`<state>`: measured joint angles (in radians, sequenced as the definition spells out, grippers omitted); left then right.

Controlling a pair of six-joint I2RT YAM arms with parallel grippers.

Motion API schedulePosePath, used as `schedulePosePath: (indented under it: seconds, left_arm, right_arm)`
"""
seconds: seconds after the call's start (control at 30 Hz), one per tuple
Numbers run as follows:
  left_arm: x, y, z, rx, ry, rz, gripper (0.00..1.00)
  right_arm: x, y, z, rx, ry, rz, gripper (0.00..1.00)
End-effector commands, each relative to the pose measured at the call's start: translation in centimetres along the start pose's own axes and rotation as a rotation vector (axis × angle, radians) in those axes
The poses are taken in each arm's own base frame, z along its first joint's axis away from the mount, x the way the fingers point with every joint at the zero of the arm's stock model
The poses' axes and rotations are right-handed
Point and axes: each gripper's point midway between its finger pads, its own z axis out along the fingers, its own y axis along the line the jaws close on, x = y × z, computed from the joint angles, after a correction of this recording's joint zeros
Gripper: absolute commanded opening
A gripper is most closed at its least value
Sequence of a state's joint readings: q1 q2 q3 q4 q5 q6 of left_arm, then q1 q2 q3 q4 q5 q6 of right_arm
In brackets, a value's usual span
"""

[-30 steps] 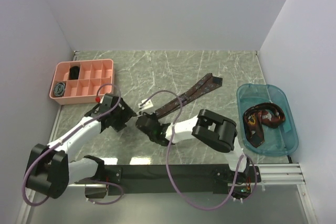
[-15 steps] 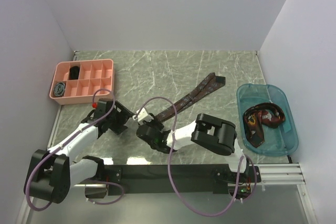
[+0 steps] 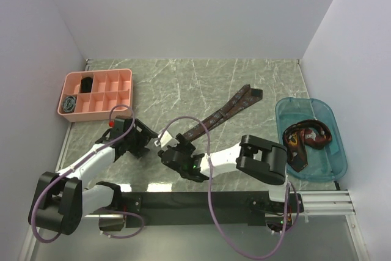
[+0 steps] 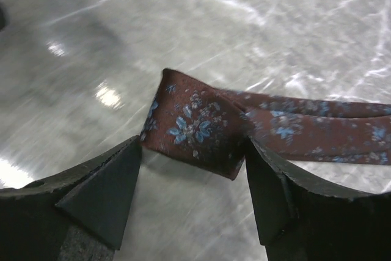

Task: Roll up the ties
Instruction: Roll the tie

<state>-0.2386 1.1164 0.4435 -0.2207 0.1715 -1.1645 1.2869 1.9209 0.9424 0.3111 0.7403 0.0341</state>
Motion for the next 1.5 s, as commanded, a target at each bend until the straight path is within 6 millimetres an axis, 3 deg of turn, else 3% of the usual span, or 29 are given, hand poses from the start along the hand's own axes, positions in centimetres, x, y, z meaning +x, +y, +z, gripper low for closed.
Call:
schedulePosePath:
  seconds: [0.0, 0.3, 0.53, 0.57, 0.6, 0.67, 0.77, 0.8, 0.9, 1.2, 1.47]
  left_arm:
    - [0.0, -0.3, -0.1, 0.033, -0.004, 0.02, 0.83]
    - [0.4, 0.4, -0.1, 0.027, 0.008, 0.026, 0.83]
    - [1.3, 0.7, -0.1, 0.056, 0.036, 0.033, 0.83]
    - [1.5, 0.6, -0.2, 0.064, 0.039, 0.036, 0.83]
    - [1.6, 0.5, -0.2, 0.07, 0.043, 0.04, 0.83]
    - [2.0, 0.0, -0.3, 0.097, 0.046, 0.049, 0.83]
    - [2.6, -0.7, -0.5, 0.147, 0.044, 0.062, 0.84]
    - [2.6, -1.0, -0.6, 0.163, 0.04, 0.066, 0.84]
    - [3.4, -1.8, -0.6, 0.206, 0.053, 0.085, 0.85]
    - [5.1, -3.8, -0.5, 0.267, 0.05, 0.2, 0.85]
    - [5.3, -4.6, 0.3, 0.278, 0.039, 0.289, 0.85]
  right_arm:
    - [0.9, 1.0, -1.5, -0.084, 0.049, -0.016, 0.76]
    - [-4.5, 0.1, -3.6, -0.129, -0.034, 0.08, 0.79]
    - [-9.1, -2.1, -5.6, -0.181, -0.09, 0.195, 0.79]
    - [-9.0, -3.2, -5.2, -0.17, -0.08, 0.23, 0.79]
    - [-8.5, -3.0, -5.3, -0.213, -0.058, 0.293, 0.77]
    - [-8.1, -5.3, -4.6, -0.223, -0.022, 0.413, 0.73]
    - [-6.4, -5.4, -4.8, -0.317, 0.045, 0.577, 0.64]
    - [-5.6, -6.3, -4.5, -0.317, 0.058, 0.648, 0.59]
    - [-4.0, -5.9, -4.3, -0.384, 0.104, 0.735, 0.49]
    - [-1.5, -3.7, -3.4, -0.547, 0.174, 0.857, 0.47]
    - [-2.5, -4.4, -2.8, -0.598, 0.141, 0.913, 0.42]
